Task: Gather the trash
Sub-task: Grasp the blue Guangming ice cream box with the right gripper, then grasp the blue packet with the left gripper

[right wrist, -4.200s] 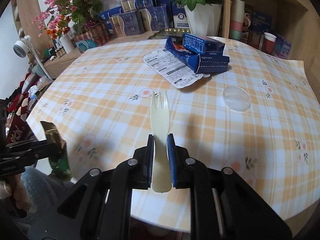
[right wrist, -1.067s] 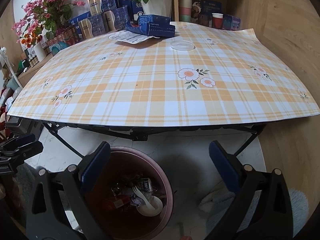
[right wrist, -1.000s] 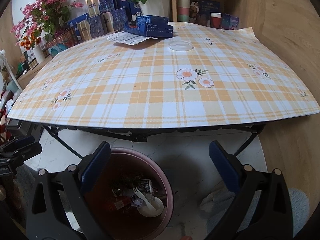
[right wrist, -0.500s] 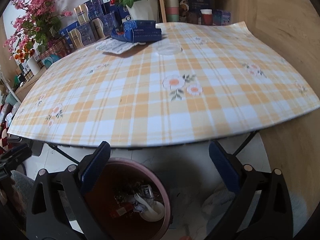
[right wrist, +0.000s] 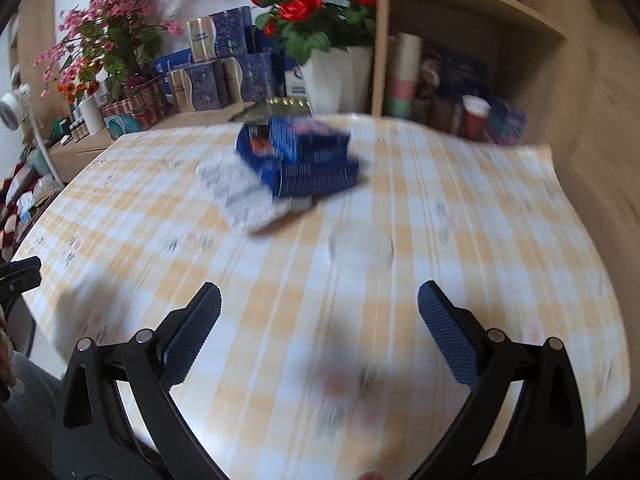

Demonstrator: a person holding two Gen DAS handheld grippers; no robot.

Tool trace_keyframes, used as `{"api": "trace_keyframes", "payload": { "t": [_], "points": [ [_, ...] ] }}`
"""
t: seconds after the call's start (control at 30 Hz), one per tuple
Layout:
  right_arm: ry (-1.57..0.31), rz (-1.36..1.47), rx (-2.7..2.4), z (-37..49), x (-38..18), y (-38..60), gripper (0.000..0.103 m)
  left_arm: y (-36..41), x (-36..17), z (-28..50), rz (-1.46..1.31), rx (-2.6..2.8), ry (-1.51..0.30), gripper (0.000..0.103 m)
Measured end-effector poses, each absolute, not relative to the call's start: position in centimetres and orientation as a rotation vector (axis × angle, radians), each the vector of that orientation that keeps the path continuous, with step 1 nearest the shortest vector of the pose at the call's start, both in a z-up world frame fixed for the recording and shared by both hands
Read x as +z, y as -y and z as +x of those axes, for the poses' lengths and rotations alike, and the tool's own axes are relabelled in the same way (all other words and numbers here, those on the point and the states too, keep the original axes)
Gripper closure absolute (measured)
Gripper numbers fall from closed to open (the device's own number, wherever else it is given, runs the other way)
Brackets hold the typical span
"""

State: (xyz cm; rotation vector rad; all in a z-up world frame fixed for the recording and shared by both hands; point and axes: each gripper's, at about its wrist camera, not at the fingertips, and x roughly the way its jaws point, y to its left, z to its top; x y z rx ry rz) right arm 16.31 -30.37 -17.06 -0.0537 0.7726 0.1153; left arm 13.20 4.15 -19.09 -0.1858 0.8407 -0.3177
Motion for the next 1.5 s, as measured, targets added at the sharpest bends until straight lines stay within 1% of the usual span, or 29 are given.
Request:
{"api": "trace_keyframes", "payload": {
  "t": [0.17, 0.4, 0.5, 0.67, 0.8, 0.97, 1.03, 1.1, 1.13, 1.2, 1.23, 1.27, 1.3, 1.47, 1.5],
  "points": [
    [-0.779, -0.123, 0.191, 24.5, -16.9, 29.3, 0.006, -3.1, -18.5, 16.6, -0.232, -0.343, -0.847, 0.007],
    [-0.84, -0.134, 0.252, 34.3, -18.2, 27.6, 0.006, -2.5, -19.5, 19.7, -0.261, -0.348, -0.871, 0.007],
    [-0.879, -0.121, 0.321, 36.9, -18.9, 27.0, 0.006, -2.4, -20.0, 20.7, -0.27, -0.356, -0.882, 0.007],
    [-0.929, -0.187, 0.323, 39.6, -20.4, 26.2, 0.006, -2.0, -20.2, 22.1, -0.27, -0.373, -0.885, 0.007],
    [-1.018, -0.092, 0.371, 41.2, -21.6, 26.9, 0.006, -1.0, -19.8, 22.8, -0.259, -0.414, -0.869, 0.007],
    [-1.081, -0.016, 0.37, 42.0, -22.8, 27.6, 0.006, 0.3, -19.5, 23.4, -0.252, -0.452, -0.865, 0.008],
    [-1.086, 0.03, 0.368, 42.0, -23.0, 28.1, 0.007, 0.9, -19.4, 23.8, -0.257, -0.467, -0.87, 0.011],
    [-1.068, 0.067, 0.356, 41.6, -22.7, 28.6, 0.012, 1.4, -19.4, 24.2, -0.269, -0.48, -0.875, 0.015],
    [-1.053, 0.079, 0.346, 41.4, -22.5, 28.9, 0.016, 1.6, -19.4, 24.4, -0.281, -0.488, -0.879, 0.017],
    [-1.007, 0.11, 0.326, 40.5, -21.6, 29.4, 0.018, 1.9, -19.5, 25.3, -0.342, -0.518, -0.9, 0.032],
    [-0.985, 0.123, 0.329, 40.0, -21.2, 29.7, 0.018, 2.1, -19.6, 25.7, -0.372, -0.529, -0.91, 0.036],
    [-0.953, 0.132, 0.329, 39.2, -20.6, 30.0, 0.018, 2.2, -19.7, 26.3, -0.419, -0.543, -0.921, 0.043],
    [-0.929, 0.14, 0.325, 38.4, -20.2, 30.4, 0.018, 2.4, -19.9, 27.0, -0.466, -0.555, -0.93, 0.048],
    [-0.863, 0.164, 0.287, 35.3, -18.8, 32.5, 0.019, 4.7, -20.7, 30.1, -0.596, -0.576, -0.956, 0.058],
    [-0.847, 0.17, 0.282, 34.4, -18.4, 33.1, 0.019, 5.2, -20.9, 30.6, -0.635, -0.588, -0.954, 0.059]
  ]
}}
